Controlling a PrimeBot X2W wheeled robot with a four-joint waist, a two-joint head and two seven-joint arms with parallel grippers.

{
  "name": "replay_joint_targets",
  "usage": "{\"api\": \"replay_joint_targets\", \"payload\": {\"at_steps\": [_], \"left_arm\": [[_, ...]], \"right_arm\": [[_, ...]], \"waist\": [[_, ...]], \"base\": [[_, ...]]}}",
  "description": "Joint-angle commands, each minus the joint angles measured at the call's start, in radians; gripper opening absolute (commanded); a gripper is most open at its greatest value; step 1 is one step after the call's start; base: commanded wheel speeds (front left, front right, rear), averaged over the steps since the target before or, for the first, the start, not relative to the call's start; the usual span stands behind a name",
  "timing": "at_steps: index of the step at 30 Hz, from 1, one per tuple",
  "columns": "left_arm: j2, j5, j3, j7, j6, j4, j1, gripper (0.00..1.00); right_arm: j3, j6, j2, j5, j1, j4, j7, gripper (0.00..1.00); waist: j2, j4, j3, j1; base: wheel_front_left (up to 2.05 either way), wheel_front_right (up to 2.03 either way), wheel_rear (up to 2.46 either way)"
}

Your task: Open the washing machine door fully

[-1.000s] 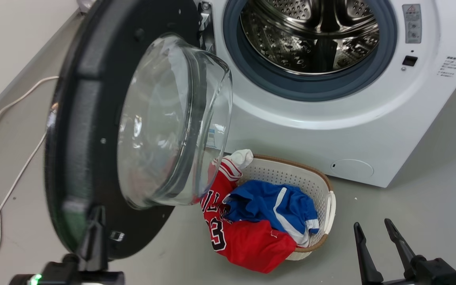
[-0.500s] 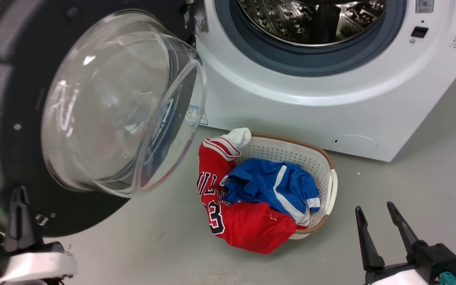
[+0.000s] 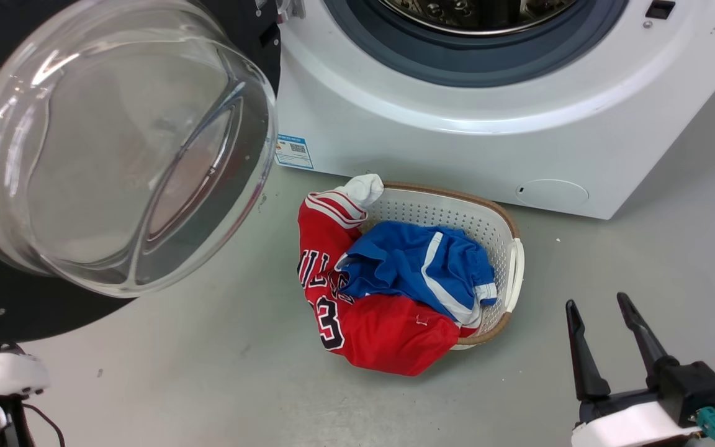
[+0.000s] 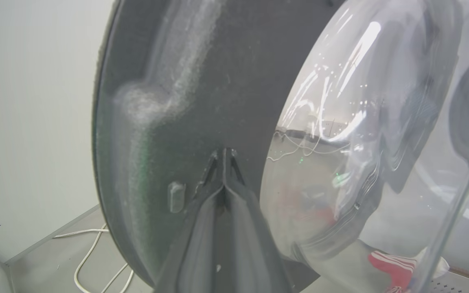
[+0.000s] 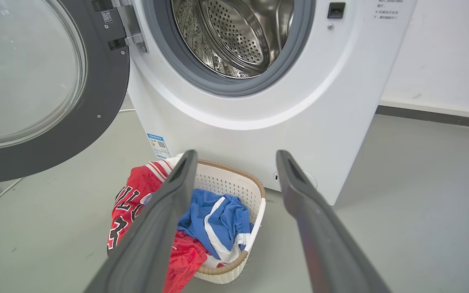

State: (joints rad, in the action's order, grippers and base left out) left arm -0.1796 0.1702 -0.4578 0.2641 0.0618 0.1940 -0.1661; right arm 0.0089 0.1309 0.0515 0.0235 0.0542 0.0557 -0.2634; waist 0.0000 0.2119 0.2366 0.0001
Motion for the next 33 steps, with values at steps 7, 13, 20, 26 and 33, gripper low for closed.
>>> {"api": "replay_joint_targets", "payload": {"at_steps": [7,13,20,26,33], "left_arm": [[-0.044,-0.005,-0.070,0.001,0.022,0.091,-0.092,0.00],[-0.089,-0.014,-0.105,0.000,0.038,0.192,-0.143,0.00],[-0.130,-0.010,-0.140,0.001,0.053,0.282,-0.183,0.00],[-0.115,-0.022,-0.146,0.001,0.061,0.294,-0.158,0.00],[-0.080,-0.043,-0.136,0.001,0.066,0.253,-0.098,0.00]], "right_arm": [[-0.013,0.000,-0.002,-0.008,-0.033,-0.017,-0.002,1.00],[-0.009,0.000,-0.002,0.000,-0.031,-0.023,-0.002,1.00],[-0.002,0.000,-0.002,0.006,-0.027,-0.023,-0.002,1.00],[-0.006,0.000,-0.002,0.017,-0.025,-0.024,-0.002,1.00],[-0.007,0.000,-0.002,0.041,-0.007,-0.026,-0.002,1.00]], "waist": [[0.0000,-0.017,0.021,-0.0001],[0.0000,-0.035,0.022,-0.0001],[0.0000,-0.052,0.021,-0.0001],[0.0000,-0.055,0.004,-0.0001],[0.0000,-0.061,-0.054,-0.0001]], "base": [[0.00,0.00,0.00],[0.00,0.00,0.00],[0.00,0.00,0.00],[0.00,0.00,0.00],[0.00,0.00,0.00]]}}
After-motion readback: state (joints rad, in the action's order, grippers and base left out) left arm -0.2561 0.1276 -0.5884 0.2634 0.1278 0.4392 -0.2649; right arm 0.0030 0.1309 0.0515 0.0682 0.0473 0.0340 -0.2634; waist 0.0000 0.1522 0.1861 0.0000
